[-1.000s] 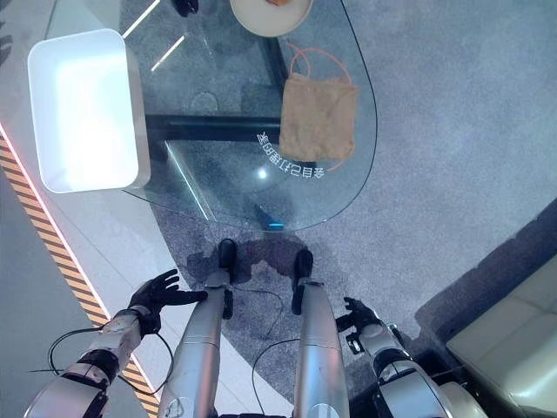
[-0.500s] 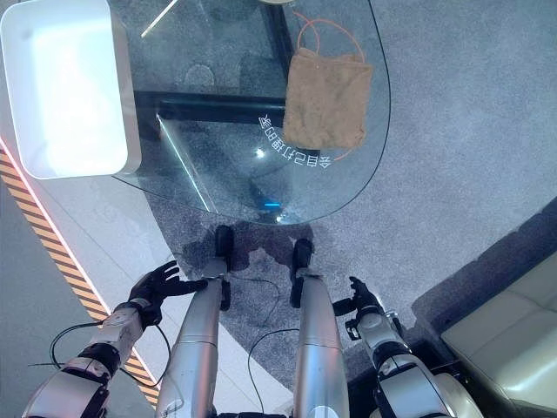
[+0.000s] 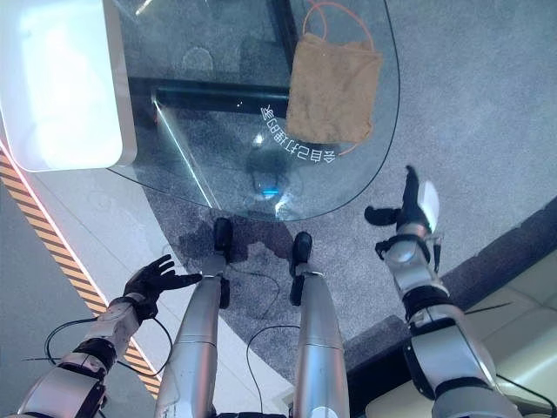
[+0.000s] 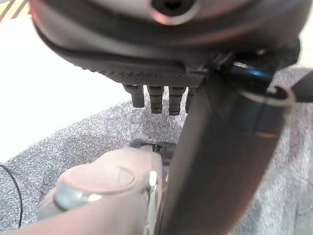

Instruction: Wipe the table with a cloth and put it in the basket.

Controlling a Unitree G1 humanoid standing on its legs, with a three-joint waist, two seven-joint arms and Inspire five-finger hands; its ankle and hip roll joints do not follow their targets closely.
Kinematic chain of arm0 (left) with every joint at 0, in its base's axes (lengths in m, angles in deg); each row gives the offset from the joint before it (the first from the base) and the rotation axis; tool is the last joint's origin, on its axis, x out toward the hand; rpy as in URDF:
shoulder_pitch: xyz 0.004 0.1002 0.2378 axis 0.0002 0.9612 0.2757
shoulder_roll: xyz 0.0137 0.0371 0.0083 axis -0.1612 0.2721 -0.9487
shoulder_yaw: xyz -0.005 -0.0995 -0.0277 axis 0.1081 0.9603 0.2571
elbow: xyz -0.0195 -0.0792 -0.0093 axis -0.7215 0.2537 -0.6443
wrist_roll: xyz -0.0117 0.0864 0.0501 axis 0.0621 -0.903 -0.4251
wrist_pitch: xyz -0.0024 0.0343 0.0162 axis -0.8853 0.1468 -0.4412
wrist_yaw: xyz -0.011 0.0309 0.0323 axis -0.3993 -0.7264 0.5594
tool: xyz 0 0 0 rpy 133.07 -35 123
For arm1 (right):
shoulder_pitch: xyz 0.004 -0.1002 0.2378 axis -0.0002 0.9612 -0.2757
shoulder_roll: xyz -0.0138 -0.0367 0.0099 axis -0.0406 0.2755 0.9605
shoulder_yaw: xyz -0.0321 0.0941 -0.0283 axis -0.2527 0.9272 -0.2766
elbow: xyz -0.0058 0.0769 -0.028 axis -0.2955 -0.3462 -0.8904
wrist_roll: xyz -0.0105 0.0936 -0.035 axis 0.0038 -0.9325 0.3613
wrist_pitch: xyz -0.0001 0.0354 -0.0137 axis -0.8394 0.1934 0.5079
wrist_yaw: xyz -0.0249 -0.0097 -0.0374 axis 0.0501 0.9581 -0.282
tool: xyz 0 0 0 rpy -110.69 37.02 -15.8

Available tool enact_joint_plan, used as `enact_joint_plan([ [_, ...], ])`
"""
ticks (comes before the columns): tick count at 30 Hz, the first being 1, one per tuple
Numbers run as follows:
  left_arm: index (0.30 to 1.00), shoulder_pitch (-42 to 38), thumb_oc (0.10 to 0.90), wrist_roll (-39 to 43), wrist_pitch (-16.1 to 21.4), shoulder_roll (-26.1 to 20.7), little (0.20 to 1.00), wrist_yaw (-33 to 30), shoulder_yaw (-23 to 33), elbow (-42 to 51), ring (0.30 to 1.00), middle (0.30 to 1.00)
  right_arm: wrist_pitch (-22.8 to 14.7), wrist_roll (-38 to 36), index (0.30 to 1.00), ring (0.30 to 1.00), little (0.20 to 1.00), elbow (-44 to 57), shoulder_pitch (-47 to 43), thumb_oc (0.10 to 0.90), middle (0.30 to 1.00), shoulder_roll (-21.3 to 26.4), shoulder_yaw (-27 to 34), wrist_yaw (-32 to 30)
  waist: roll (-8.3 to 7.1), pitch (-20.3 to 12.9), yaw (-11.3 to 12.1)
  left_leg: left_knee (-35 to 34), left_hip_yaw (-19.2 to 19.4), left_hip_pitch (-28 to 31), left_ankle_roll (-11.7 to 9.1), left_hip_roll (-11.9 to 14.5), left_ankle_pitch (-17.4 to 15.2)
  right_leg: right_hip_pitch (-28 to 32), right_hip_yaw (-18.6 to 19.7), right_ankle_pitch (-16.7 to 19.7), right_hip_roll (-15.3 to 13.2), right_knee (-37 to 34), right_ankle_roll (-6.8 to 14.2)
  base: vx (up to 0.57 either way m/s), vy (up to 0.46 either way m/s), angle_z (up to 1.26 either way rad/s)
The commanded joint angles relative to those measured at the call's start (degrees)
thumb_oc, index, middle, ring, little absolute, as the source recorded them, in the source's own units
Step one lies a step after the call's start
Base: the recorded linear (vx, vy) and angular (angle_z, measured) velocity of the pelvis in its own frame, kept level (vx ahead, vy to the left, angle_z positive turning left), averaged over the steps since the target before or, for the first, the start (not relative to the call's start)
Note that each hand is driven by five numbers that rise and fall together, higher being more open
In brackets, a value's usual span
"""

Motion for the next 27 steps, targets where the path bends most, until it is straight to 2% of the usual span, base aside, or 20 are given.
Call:
enact_joint_plan([
  [1,0.900,3.3,0.800,1.9,1.5,-1.5,0.900,-0.4,-0.6,-2.5,0.900,0.900,-1.4,-1.6,0.900,0.900,0.900,4.7,-0.7,0.800,0.900,7.4,-1.0,-5.9,-0.06,-0.6,0.2,6.5,5.4,0.0,4.0,-4.0,-5.1,2.9,-2.7,6.7,1.9,-8.3,0.4,0.02,0.026,0.05],
  [2,0.900,3.1,0.800,2.2,1.6,-1.7,0.900,0.0,-0.7,-2.8,0.900,0.900,-1.4,-2.2,0.900,0.900,0.900,5.2,-1.8,0.800,0.900,8.2,-1.4,-6.2,-0.03,-0.6,0.1,6.1,5.5,-0.1,4.0,-4.0,-4.9,2.9,-2.9,6.7,1.8,-8.6,0.3,0.07,0.029,0.05],
  [3,0.900,3.5,0.800,2.7,1.8,-1.9,0.900,0.5,-0.8,-3.1,0.900,0.900,-1.4,-2.9,0.900,0.900,0.900,5.9,-2.4,0.800,0.900,9.2,-1.9,-6.6,0.04,-0.6,0.3,6.3,5.3,1.0,3.8,-4.0,-6.6,3.9,-2.8,5.1,2.0,-8.3,0.7,0.07,0.030,0.04],
  [6,0.900,4.3,0.800,3.2,2.1,-2.0,0.900,0.9,-1.0,-2.9,0.900,0.900,-1.3,-4.3,0.900,0.900,0.900,7.2,-5.0,0.800,0.900,10.8,-2.7,-7.9,0.41,-0.6,0.5,5.4,4.9,1.5,3.8,-4.3,-6.3,4.0,-2.9,5.1,2.1,-8.5,0.6,0.01,0.017,0.01],
  [7,0.900,4.1,0.800,3.2,2.1,-2.1,0.900,1.0,-0.9,-2.8,0.900,0.900,-1.3,-4.6,0.900,0.900,0.900,7.5,-6.0,0.800,0.900,11.3,-2.8,-8.2,0.47,-0.6,0.5,4.7,5.1,0.5,4.0,-4.5,-4.5,3.0,-3.3,6.7,2.0,-9.3,0.2,-0.05,0.023,0.00],
  [11,0.900,4.5,0.800,3.5,1.8,-2.5,0.900,1.3,-0.9,-2.3,0.900,0.900,0.1,-4.5,0.900,0.900,0.900,10.1,-11.5,0.800,0.900,12.9,-5.4,-9.7,0.84,-0.6,0.9,3.8,5.3,0.6,4.0,-4.4,-4.3,3.0,-3.6,6.6,1.9,-9.8,0.2,0.01,0.005,0.00],
  [12,0.900,4.8,0.800,3.4,1.6,-2.4,0.900,1.3,-1.0,-2.1,0.900,0.900,0.5,-4.1,0.900,0.900,0.900,10.8,-12.4,0.800,0.900,13.0,-6.3,-10.3,0.90,-0.6,1.0,4.3,5.1,1.6,3.7,-4.3,-6.1,4.0,-3.3,4.9,2.1,-9.2,0.5,0.00,0.000,0.00],
  [13,0.900,4.4,0.800,3.3,1.5,-2.5,0.900,1.3,-0.9,-1.9,0.900,0.900,0.8,-3.8,0.900,0.900,0.900,11.4,-13.7,0.800,0.900,13.3,-6.7,-10.5,0.89,-0.6,1.0,3.7,5.2,0.4,4.0,-4.5,-4.2,2.8,-3.7,6.6,1.9,-9.9,0.1,0.00,0.000,0.00],
  [16,0.900,4.5,0.800,3.3,1.1,-2.7,0.900,1.2,-0.9,-1.1,0.900,0.900,2.2,-2.9,0.900,0.900,0.900,13.2,-17.6,0.800,0.900,14.0,-9.1,-10.9,1.04,-0.6,1.3,3.3,5.1,0.2,4.0,-4.6,-4.0,2.5,-3.8,6.7,1.8,-10.2,0.1,-0.02,0.005,-0.02],
  [21,0.900,4.8,0.800,2.8,0.6,-2.2,0.900,0.4,-1.3,0.4,0.900,0.900,6.7,-1.6,0.900,0.900,0.900,14.3,-23.9,0.800,0.900,13.8,-12.9,-11.5,1.26,-0.6,2.1,2.6,5.1,0.1,4.0,-4.7,-3.9,2.5,-4.1,6.5,1.9,-10.7,-0.1,0.00,0.000,0.00],
  [26,0.900,5.4,0.800,2.9,0.5,-2.1,0.900,0.5,-1.4,1.2,0.900,0.900,10.2,-1.2,0.900,0.900,0.900,13.4,-25.9,0.800,0.900,14.4,-14.4,-12.0,1.65,-0.6,2.5,2.1,5.1,0.5,4.0,-4.8,-3.8,2.7,-4.3,6.2,1.8,-10.8,-0.2,0.00,0.000,0.00],
  [27,0.900,5.5,0.800,2.9,0.3,-2.2,0.900,0.5,-1.2,1.4,0.900,0.900,12.6,0.4,0.900,0.900,0.900,13.2,-26.2,0.800,0.900,14.7,-14.8,-11.9,1.64,-0.6,2.5,2.0,5.2,0.5,4.0,-4.8,-3.8,2.7,-4.3,6.2,1.8,-10.8,-0.2,0.00,0.000,0.00],
])
